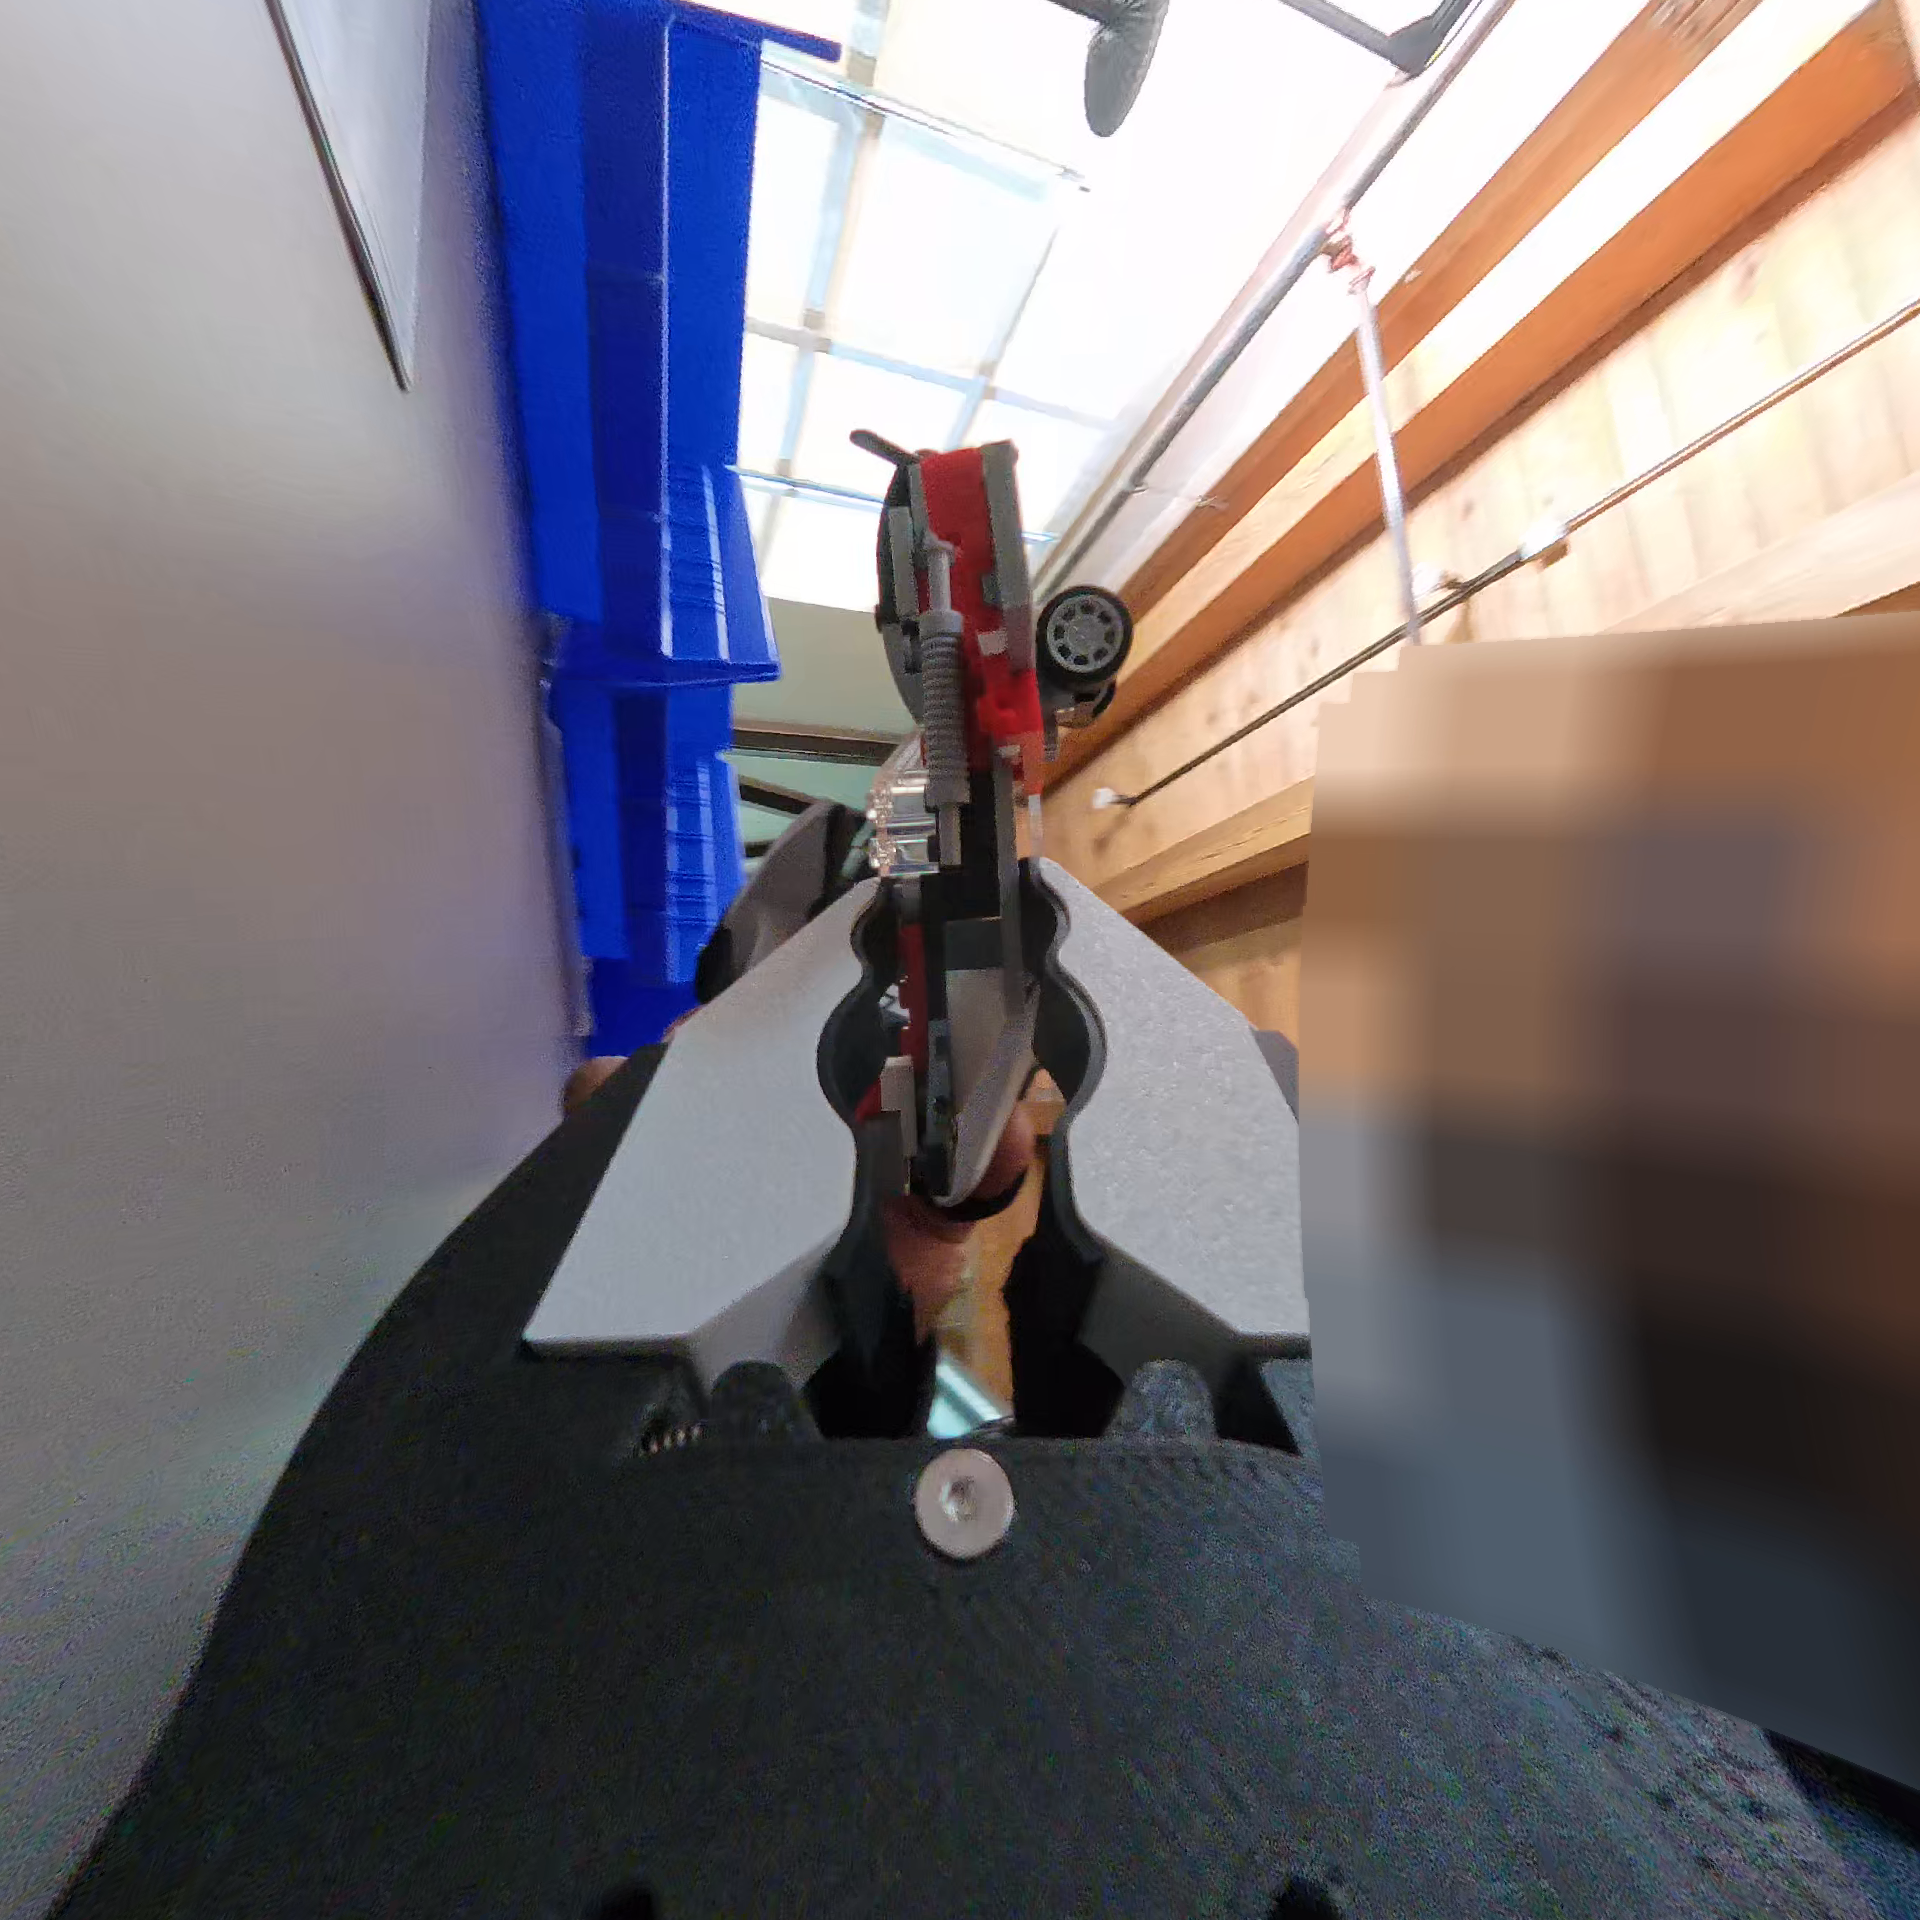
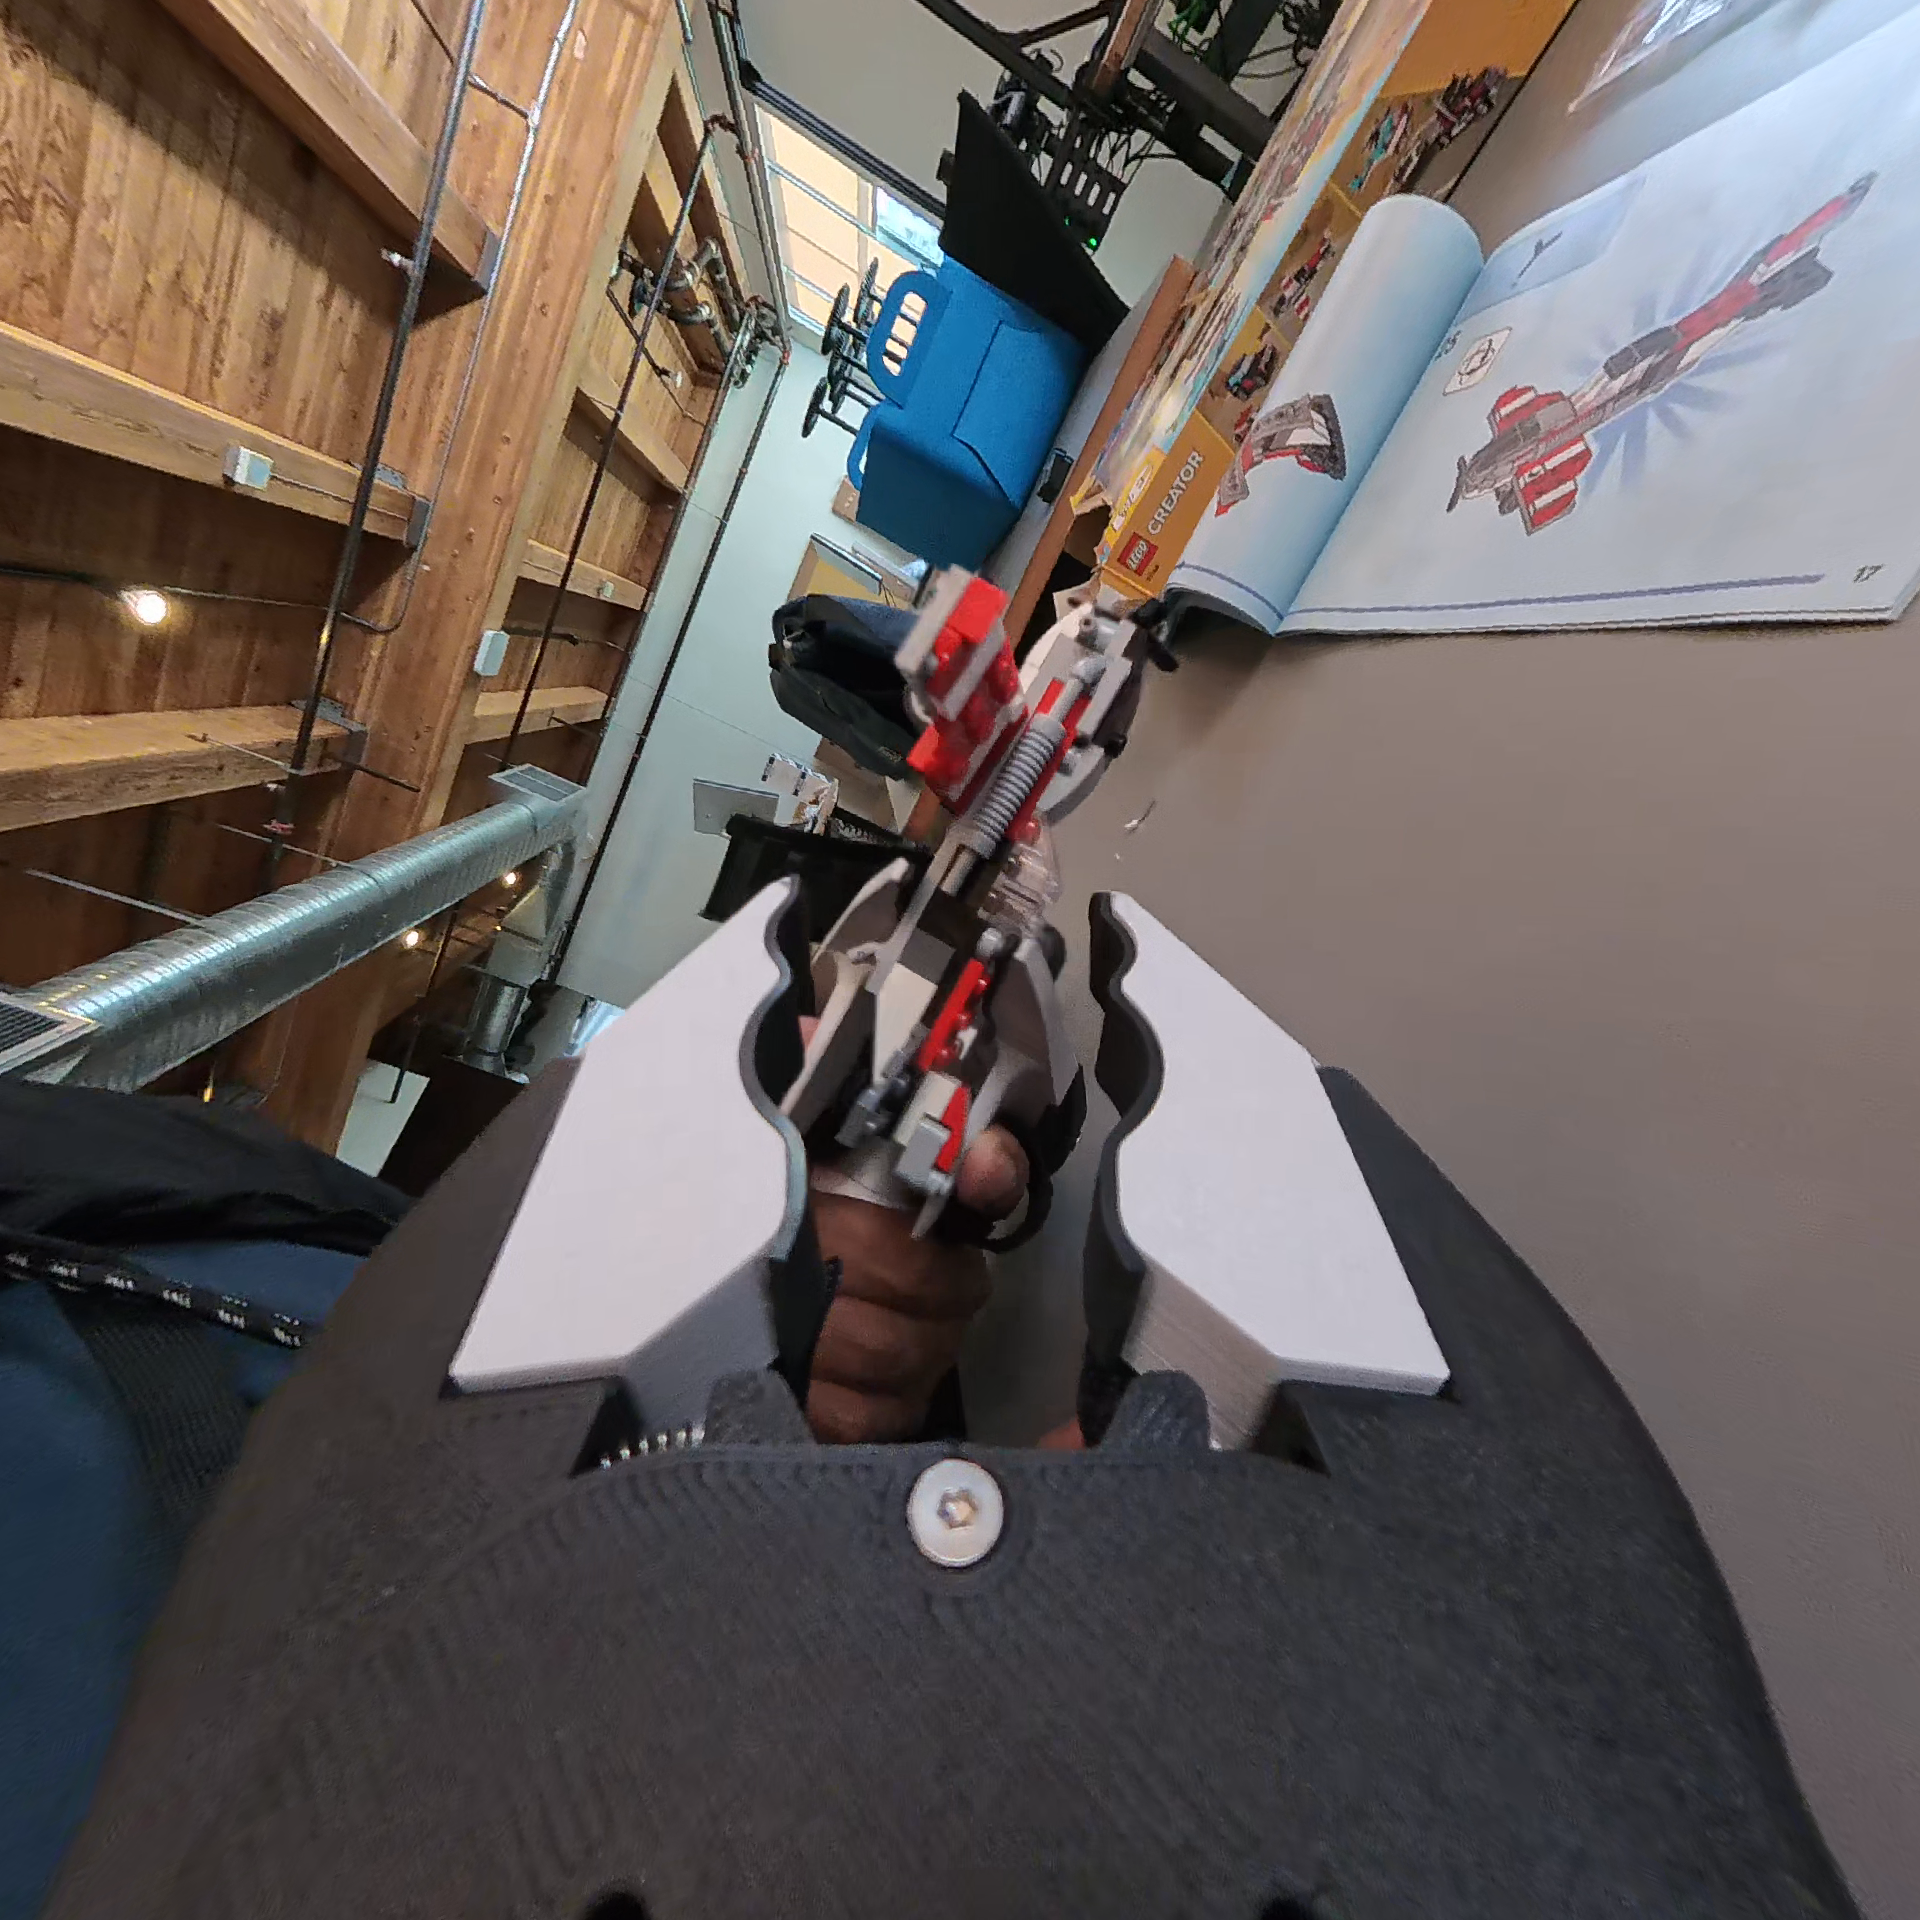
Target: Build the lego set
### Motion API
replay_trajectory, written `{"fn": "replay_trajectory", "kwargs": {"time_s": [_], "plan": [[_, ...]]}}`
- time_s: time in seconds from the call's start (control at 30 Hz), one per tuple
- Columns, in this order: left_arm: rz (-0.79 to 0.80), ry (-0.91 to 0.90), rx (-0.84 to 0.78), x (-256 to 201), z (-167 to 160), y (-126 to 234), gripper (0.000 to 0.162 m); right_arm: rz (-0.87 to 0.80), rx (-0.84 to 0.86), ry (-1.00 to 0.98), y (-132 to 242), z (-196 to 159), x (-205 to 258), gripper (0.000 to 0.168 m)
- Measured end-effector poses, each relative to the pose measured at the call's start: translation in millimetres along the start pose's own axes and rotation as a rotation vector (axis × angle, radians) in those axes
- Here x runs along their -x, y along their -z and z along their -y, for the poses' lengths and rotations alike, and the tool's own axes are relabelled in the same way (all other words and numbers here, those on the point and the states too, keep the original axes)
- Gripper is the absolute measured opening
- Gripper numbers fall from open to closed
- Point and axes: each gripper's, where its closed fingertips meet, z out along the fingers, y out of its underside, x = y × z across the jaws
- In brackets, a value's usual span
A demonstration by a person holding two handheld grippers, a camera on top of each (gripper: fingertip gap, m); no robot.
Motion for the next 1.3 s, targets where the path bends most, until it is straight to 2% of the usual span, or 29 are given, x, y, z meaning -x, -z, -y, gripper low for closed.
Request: {"fn": "replay_trajectory", "kwargs": {"time_s": [0.03, 0.27, 0.5, 0.63, 0.77, 1.3], "plan": [[0.033, -0.049, 0.002, 2.2, -0.4, 0.0, 0.021, 0.005, -0.010, -0.004, 1.0, 1.5, 0.4, 0.054], [0.307, -0.588, 0.055, 16.9, -5.2, -5.4, 0.022, 0.029, -0.088, -0.046, 6.8, 8.9, -0.3, 0.055], [0.350, -0.811, 0.059, 21.5, -12.2, -16.2, 0.022, 0.081, -0.204, -0.124, 16.4, 19.8, 1.9, 0.054], [0.333, -0.860, 0.077, 21.5, -17.9, -20.3, 0.022, 0.114, -0.253, -0.144, 21.1, 25.7, 4.9, 0.052], [0.298, -0.865, 0.093, 19.0, -22.1, -21.8, 0.022, 0.137, -0.275, -0.135, 23.6, 27.3, 7.6, 0.040], [0.244, -0.980, 0.105, 10.5, -30.2, -21.7, 0.022, 0.142, -0.290, 0.022, 27.0, 25.9, 20.9, 0.032]]}}
